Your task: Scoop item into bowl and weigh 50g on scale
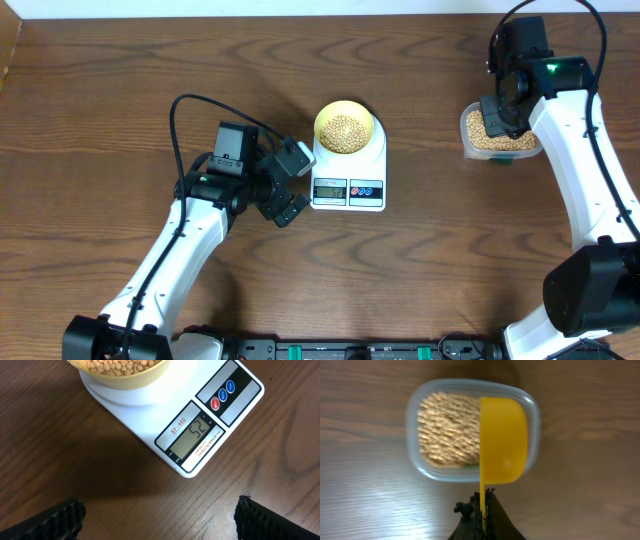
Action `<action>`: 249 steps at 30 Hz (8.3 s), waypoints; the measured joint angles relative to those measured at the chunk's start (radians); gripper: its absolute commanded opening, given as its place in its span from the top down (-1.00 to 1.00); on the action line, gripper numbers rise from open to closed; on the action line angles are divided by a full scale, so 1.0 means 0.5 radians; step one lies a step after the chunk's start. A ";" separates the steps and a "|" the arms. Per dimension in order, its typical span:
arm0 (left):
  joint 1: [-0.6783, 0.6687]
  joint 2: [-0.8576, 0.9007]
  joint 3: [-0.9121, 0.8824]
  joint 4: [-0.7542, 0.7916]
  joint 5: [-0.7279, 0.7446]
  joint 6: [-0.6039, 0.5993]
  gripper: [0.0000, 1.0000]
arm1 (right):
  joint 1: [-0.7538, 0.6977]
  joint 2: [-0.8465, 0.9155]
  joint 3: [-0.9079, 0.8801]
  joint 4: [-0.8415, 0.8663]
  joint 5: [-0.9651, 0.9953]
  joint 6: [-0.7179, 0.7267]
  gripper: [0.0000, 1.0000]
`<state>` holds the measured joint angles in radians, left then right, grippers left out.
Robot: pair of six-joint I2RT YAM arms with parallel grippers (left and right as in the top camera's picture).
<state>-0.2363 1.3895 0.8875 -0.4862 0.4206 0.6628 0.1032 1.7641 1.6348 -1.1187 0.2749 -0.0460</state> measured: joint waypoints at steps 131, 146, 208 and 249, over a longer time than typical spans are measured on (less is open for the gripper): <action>0.000 0.000 0.000 0.000 0.000 0.000 -0.96 | 0.827 0.428 -0.056 0.713 -0.934 -0.224 0.98; 0.000 0.000 0.000 0.000 0.000 0.000 -0.96 | 0.827 0.428 -0.056 0.683 -0.949 -0.224 0.98; 0.000 0.000 0.000 -0.001 0.000 0.000 -0.95 | 0.512 0.417 -0.056 0.631 -1.722 -0.134 0.98; 0.000 -0.001 0.000 -0.001 0.000 0.000 -0.95 | -0.333 0.038 -0.054 0.217 -2.375 -0.137 0.98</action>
<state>-0.2363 1.3891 0.8875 -0.4866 0.4206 0.6628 -0.0635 1.7832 1.6077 -1.0103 -0.9127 -0.1143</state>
